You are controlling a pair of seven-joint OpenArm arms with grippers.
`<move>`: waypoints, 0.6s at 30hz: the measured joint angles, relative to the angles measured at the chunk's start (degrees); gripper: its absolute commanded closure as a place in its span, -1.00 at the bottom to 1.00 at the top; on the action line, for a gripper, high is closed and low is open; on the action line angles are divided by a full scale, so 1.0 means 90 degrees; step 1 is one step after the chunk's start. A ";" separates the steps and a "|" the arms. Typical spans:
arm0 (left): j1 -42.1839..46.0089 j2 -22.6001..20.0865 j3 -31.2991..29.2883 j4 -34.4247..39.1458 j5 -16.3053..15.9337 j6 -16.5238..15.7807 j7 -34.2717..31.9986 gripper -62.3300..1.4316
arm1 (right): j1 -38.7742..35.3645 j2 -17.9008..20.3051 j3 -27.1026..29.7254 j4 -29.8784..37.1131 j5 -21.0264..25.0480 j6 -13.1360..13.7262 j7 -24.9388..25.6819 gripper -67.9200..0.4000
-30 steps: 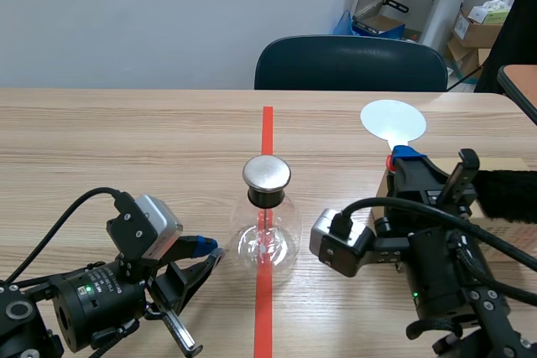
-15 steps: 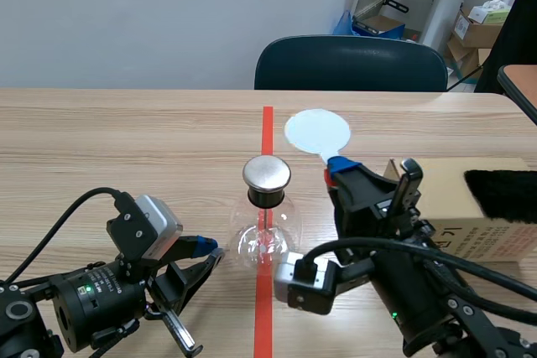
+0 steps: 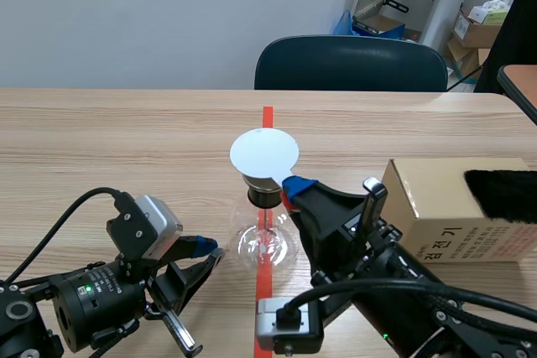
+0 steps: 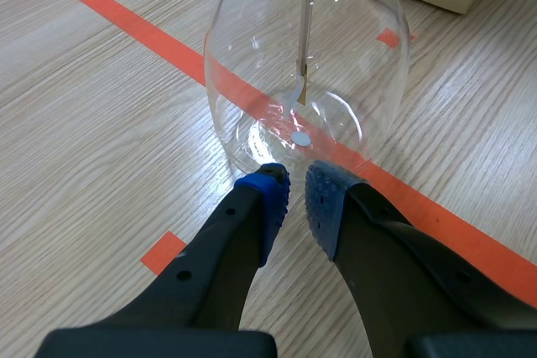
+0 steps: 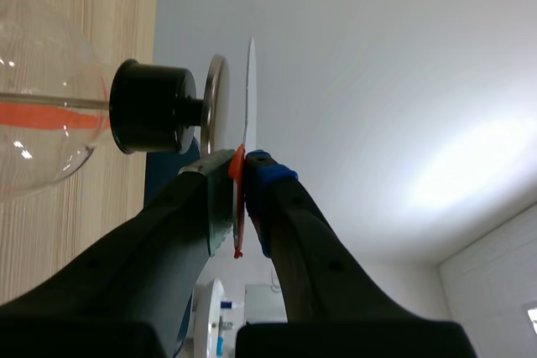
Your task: Do the electroscope experiment
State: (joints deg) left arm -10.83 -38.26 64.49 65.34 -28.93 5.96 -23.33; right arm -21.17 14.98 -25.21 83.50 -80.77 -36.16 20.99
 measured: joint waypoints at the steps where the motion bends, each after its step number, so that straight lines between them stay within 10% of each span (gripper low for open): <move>1: 0.0000 0.0000 0.0000 0.0000 0.0000 0.0000 0.0000 0.64 | 0.0000 -0.0002 0.0000 0.0000 -0.0002 0.0000 0.0010 0.96; 18: 0.0000 0.0000 0.0000 0.0000 0.0000 0.0000 0.0000 0.64 | 0.0000 -0.0002 0.0000 0.0000 -0.0002 0.0000 0.0044 0.96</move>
State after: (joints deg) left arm -10.83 -38.26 64.49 65.34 -28.93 5.96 -23.33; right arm -21.17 14.96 -25.21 83.50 -80.79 -36.16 21.39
